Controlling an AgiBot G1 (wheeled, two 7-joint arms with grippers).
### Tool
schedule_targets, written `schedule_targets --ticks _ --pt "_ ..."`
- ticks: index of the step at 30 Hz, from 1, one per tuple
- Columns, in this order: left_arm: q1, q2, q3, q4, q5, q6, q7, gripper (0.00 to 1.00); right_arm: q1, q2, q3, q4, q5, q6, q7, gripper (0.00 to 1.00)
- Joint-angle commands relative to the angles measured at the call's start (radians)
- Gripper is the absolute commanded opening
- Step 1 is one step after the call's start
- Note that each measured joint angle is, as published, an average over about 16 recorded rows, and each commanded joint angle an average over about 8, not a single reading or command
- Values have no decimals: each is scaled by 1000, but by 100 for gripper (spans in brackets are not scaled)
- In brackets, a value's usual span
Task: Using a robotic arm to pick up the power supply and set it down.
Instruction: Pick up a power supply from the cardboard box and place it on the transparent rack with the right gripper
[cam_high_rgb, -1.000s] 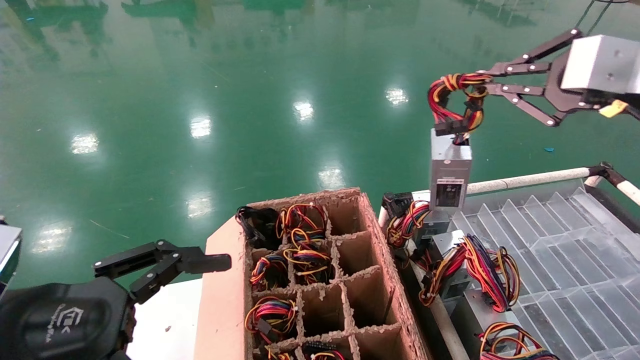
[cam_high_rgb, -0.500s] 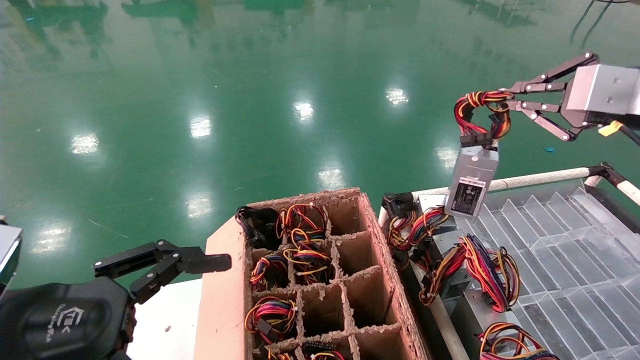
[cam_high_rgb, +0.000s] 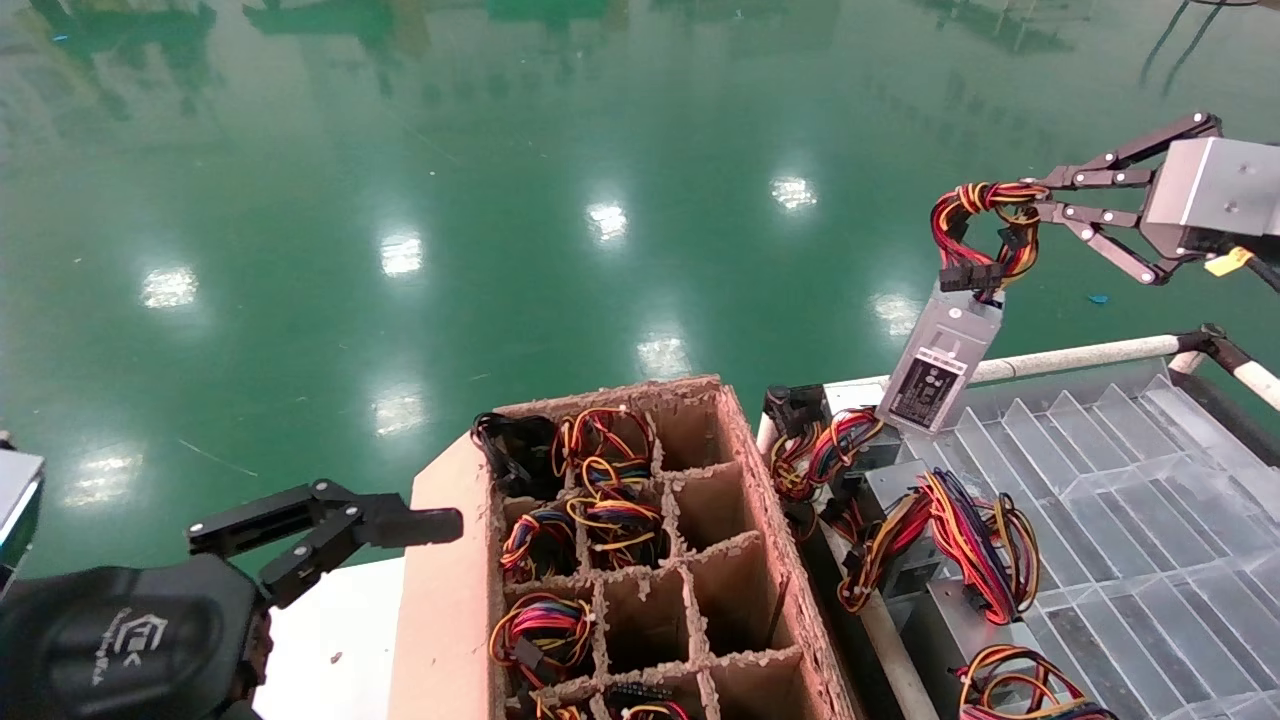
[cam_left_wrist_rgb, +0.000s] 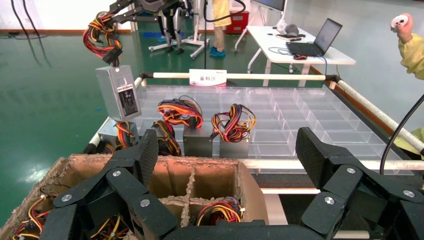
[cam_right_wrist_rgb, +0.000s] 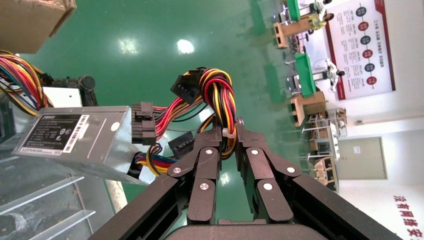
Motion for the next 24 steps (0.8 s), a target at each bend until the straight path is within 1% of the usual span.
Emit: schedule_targets --ticks 1,13,24 --pt "0 0 0 0 0 0 0 100 6 -1 0 -12 0 3 -10 0" --pt "0 0 1 0 -1 0 0 100 24 7 4 -64 4 17 -56 0" --pt "0 -1 2 0 -1 -1 1 100 -10 -6 -2 -113 -6 44 -81 0"
